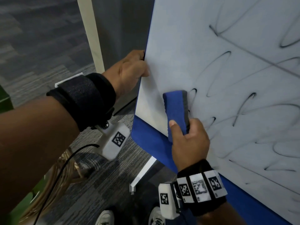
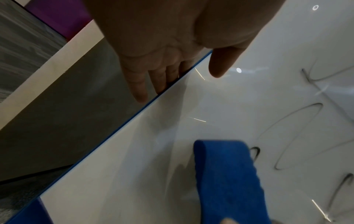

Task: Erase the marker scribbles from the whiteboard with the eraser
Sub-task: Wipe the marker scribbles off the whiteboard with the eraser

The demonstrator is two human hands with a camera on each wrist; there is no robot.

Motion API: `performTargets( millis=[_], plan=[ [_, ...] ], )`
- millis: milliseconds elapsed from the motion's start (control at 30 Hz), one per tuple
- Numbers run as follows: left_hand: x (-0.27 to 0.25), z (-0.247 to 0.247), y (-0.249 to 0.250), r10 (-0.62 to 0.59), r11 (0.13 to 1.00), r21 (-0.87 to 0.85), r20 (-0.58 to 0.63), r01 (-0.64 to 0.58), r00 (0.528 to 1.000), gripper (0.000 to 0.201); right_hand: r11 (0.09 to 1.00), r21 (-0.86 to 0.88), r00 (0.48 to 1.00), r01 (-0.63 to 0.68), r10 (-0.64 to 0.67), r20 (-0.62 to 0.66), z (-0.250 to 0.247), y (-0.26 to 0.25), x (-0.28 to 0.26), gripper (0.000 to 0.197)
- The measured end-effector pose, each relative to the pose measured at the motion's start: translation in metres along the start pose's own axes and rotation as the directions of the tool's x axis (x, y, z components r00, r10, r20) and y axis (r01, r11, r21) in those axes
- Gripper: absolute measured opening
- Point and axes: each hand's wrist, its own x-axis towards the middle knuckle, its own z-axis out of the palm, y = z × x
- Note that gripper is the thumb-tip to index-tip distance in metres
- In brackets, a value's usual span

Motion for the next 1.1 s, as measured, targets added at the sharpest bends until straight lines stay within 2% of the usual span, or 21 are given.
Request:
performTargets(
  millis=[33,100,167,233,300,367,433,500,567,633,700,800,867,933,1033,1100],
  plan=[
    [-0.001,0.0,0.001,0.002,1.0,0.006,0.0,-0.002,1.0,0.053,1.0,0.018,1.0,0.0,0.0,-0.008,0.0,0.001,0.001,0.032],
    [-0.003,0.001,0.003,0.007,1.0,0.007,-0.002,-0.007,1.0,0.054,0.99,-0.056,0.986,-0.128,0.133,0.097,0.0,0.026,-0.007,0.031],
    [-0.005,0.0,0.003,0.004,1.0,-0.009,-0.004,-0.004,1.0,0.053,0.939,-0.205,0.918,-0.277,0.321,0.234,0.0,0.068,-0.024,0.032],
    [-0.007,-0.001,0.003,-0.002,1.0,-0.011,-0.01,0.002,1.0,0.052,0.901,-0.264,0.868,-0.343,0.412,0.277,-0.001,0.091,-0.037,0.034],
    [-0.007,0.001,0.004,-0.001,1.0,-0.013,-0.02,0.001,1.0,0.054,0.925,-0.234,0.893,-0.3,0.358,0.272,-0.001,0.08,-0.035,0.033],
    [-0.007,0.004,0.004,0.003,1.0,-0.025,-0.041,-0.004,0.999,0.057,0.969,-0.152,0.951,-0.193,0.222,0.214,-0.003,0.055,-0.025,0.031],
    [-0.008,0.007,0.003,0.011,0.999,-0.033,-0.061,-0.013,0.998,0.056,0.988,-0.105,0.979,-0.116,0.132,0.155,-0.003,0.04,-0.017,0.03],
    [-0.01,0.01,0.004,0.009,0.999,-0.041,-0.075,-0.012,0.997,0.056,0.974,-0.159,0.961,-0.16,0.191,0.199,-0.002,0.054,-0.019,0.025],
    [-0.01,0.01,0.005,0.003,0.999,-0.045,-0.075,-0.006,0.997,0.058,0.921,-0.301,0.903,-0.247,0.331,0.275,-0.005,0.088,-0.028,0.037],
    [-0.011,0.01,0.006,-0.009,0.999,-0.033,-0.081,0.006,0.997,0.058,0.871,-0.39,0.861,-0.298,0.421,0.284,-0.011,0.111,-0.038,0.035],
    [-0.011,0.01,0.007,-0.016,1.0,-0.027,-0.086,0.014,0.996,0.058,0.878,-0.399,0.875,-0.265,0.392,0.282,-0.008,0.106,-0.039,0.03],
    [-0.012,0.013,0.008,-0.026,0.999,-0.05,-0.111,0.02,0.994,0.056,0.93,-0.353,0.926,-0.102,0.218,0.308,0.008,0.074,-0.025,0.028],
    [-0.012,0.014,0.011,-0.026,0.998,-0.063,-0.107,0.019,0.994,0.055,0.937,-0.345,0.931,-0.055,0.173,0.323,0.016,0.06,-0.016,0.026],
    [-0.014,0.014,0.013,-0.021,0.998,-0.065,-0.088,0.015,0.996,0.052,0.914,-0.399,0.921,-0.075,0.218,0.324,0.009,0.075,-0.017,0.026],
    [-0.015,0.012,0.012,-0.03,0.999,-0.046,-0.09,0.026,0.995,0.058,0.838,-0.517,0.877,-0.174,0.371,0.306,-0.018,0.116,-0.033,0.031],
    [-0.015,0.011,0.012,-0.03,0.999,-0.04,-0.088,0.027,0.996,0.059,0.821,-0.536,0.868,-0.197,0.4,0.295,-0.021,0.122,-0.039,0.031]
  ],
)
